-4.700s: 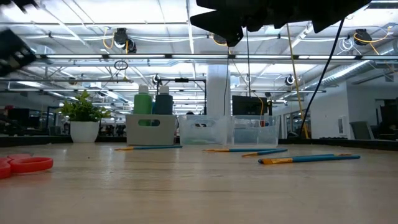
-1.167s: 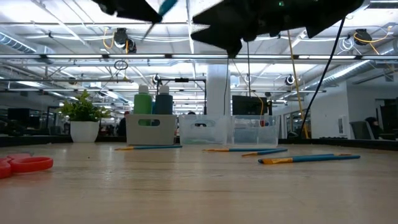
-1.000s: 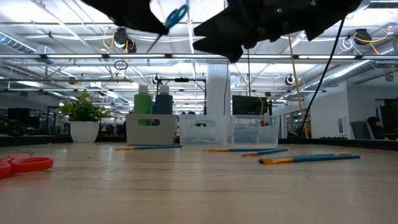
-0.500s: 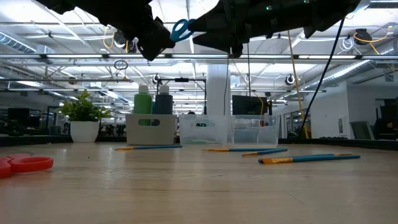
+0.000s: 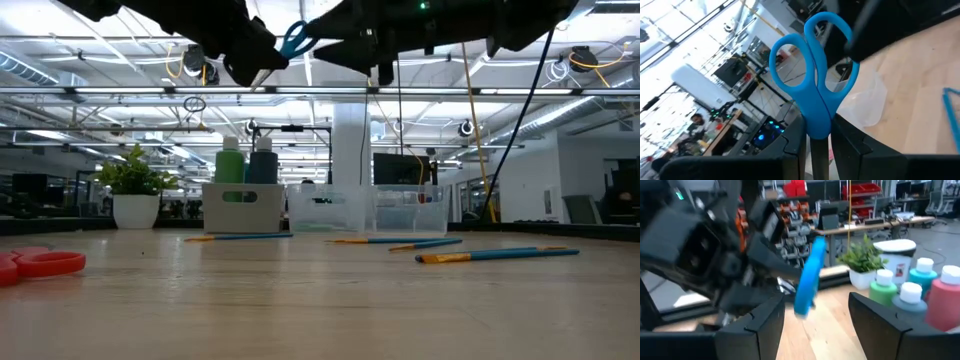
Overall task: Pick & Place Paint Supplies
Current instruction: Put the blue scissors into the left transparent bin
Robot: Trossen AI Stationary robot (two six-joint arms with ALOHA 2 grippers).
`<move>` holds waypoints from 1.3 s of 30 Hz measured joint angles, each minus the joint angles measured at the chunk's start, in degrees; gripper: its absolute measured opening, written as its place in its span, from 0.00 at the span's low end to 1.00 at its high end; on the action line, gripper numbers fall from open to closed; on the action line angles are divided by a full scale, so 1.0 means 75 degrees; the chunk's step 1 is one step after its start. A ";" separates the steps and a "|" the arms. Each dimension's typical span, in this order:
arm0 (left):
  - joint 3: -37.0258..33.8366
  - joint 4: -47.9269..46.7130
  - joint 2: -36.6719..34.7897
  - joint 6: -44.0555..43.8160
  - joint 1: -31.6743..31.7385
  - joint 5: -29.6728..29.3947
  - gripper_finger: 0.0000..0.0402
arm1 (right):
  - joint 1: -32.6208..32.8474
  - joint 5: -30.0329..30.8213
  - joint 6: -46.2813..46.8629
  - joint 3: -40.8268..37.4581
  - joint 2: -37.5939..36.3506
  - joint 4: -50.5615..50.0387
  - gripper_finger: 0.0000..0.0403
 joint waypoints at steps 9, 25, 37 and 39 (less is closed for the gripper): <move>0.0000 0.0184 0.0000 -0.0206 0.0053 0.0299 0.17 | 0.0063 -0.0001 0.0421 0.0000 0.0083 0.0328 0.52; 0.0000 0.0334 -0.0006 -0.0369 0.0051 0.0596 0.17 | 0.0066 0.0053 0.0368 0.0003 0.0714 0.1707 0.40; 0.0000 0.0328 -0.0006 -0.0399 0.0054 0.0566 0.18 | 0.0066 0.0065 0.0121 0.0003 0.0717 0.1722 0.13; 0.0000 0.0325 -0.0006 -0.0396 0.0054 0.0547 0.18 | 0.0063 0.0083 0.0011 0.0003 0.0717 0.1730 0.10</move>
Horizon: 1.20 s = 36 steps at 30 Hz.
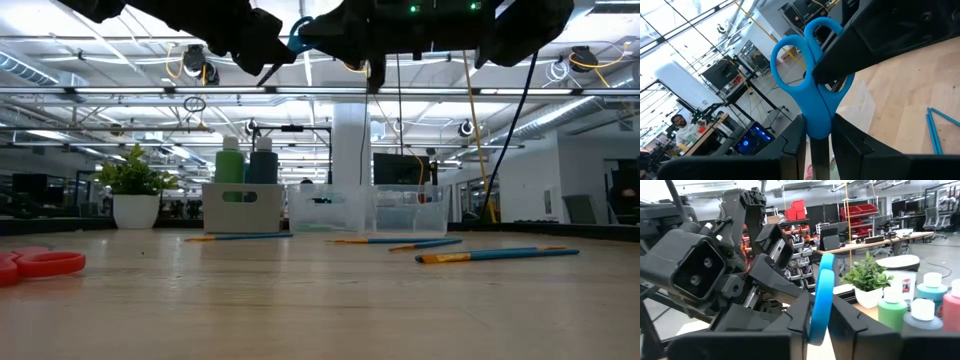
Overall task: Pick & Place Paint Supplies
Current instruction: Put the blue scissors into the left transparent bin
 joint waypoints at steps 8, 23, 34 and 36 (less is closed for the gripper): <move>-0.0012 -0.0005 -0.0003 -0.0770 0.0003 0.0349 0.23 | 0.0003 0.0005 -0.0311 -0.0006 -0.0006 -0.0002 0.04; -0.0012 -0.0664 -0.0136 -0.2684 0.0177 0.2194 0.67 | 0.0014 -0.0203 -0.0444 -0.0006 -0.0006 -0.0153 0.04; 0.0008 -0.2601 -0.0992 -0.4462 0.0526 0.3942 0.76 | 0.0058 -0.0183 -0.0447 0.0003 -0.0224 -0.0794 0.03; 0.0006 -0.2836 -0.1109 -0.4609 0.0513 0.4248 0.76 | 0.0065 -0.0276 -0.0453 0.0000 -0.0312 -0.0982 0.03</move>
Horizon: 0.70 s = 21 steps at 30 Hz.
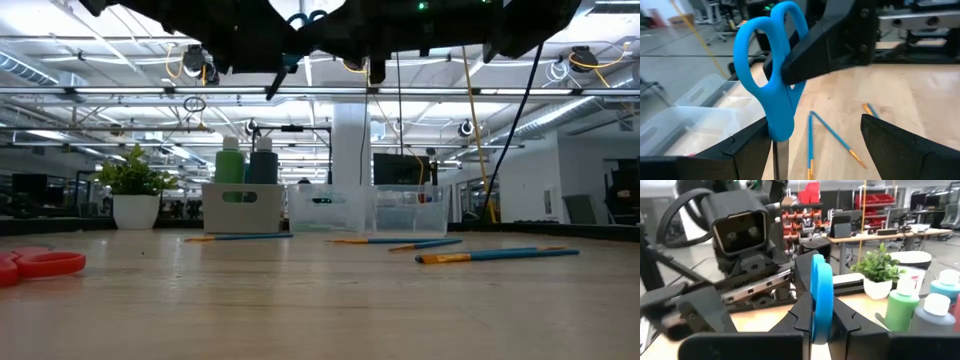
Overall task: Pick & Place Paint Supplies
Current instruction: Put the blue scissors into the left transparent bin
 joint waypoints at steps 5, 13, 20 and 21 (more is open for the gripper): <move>0.0000 -0.0274 -0.0450 0.0066 -0.0015 0.0244 0.76 | 0.0040 -0.0029 -0.0026 0.0002 -0.0330 -0.0535 0.03; 0.0000 -0.1162 -0.1411 0.0102 -0.0137 0.0324 0.76 | 0.0148 0.0176 -0.0116 0.0000 -0.0950 -0.1742 0.04; 0.0000 -0.2493 -0.2452 0.0400 -0.0174 0.0011 0.76 | 0.0235 0.0658 -0.0116 0.0000 -0.1181 -0.2675 0.04; 0.0000 -0.2708 -0.2592 0.0472 -0.0160 -0.0085 0.76 | 0.0236 0.0661 -0.0116 0.0000 -0.1183 -0.2741 0.04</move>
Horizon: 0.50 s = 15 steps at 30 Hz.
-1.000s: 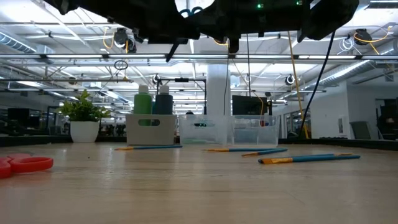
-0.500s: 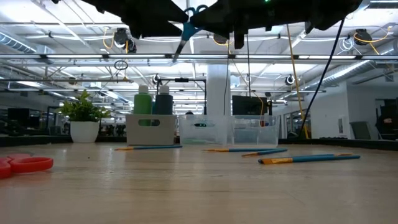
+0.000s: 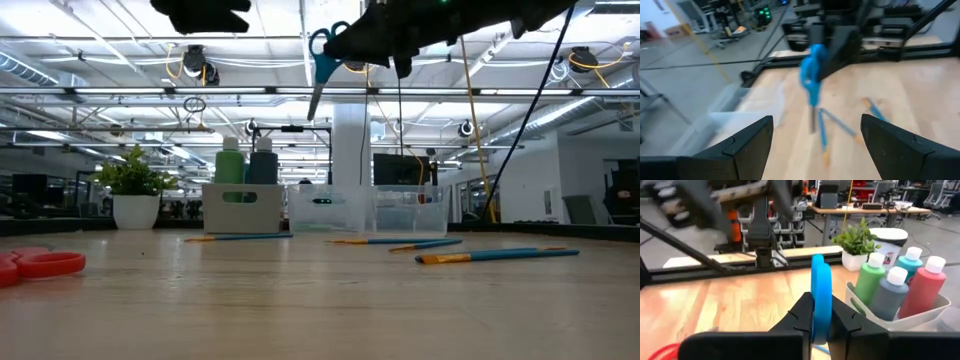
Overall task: Pick & Place Paint Supplies
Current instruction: Put the blue scissors into the left transparent bin
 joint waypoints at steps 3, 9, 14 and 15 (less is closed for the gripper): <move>0.0000 -0.0672 -0.0374 0.0008 0.0009 -0.0200 0.76 | 0.0002 0.0205 -0.0002 -0.0002 0.0009 -0.0059 0.04; -0.0003 -0.1914 -0.0864 -0.1175 0.0018 -0.0250 0.76 | -0.0004 0.0584 -0.0050 -0.0003 0.0008 -0.0314 0.04; -0.0006 -0.2119 -0.0978 -0.1343 0.0117 0.0042 0.76 | -0.0056 0.0573 -0.0035 -0.0003 0.0009 -0.0409 0.04; -0.0006 -0.2036 -0.0994 -0.1286 0.0159 0.0190 0.76 | -0.0077 0.0573 -0.0035 -0.0003 0.0008 -0.0435 0.04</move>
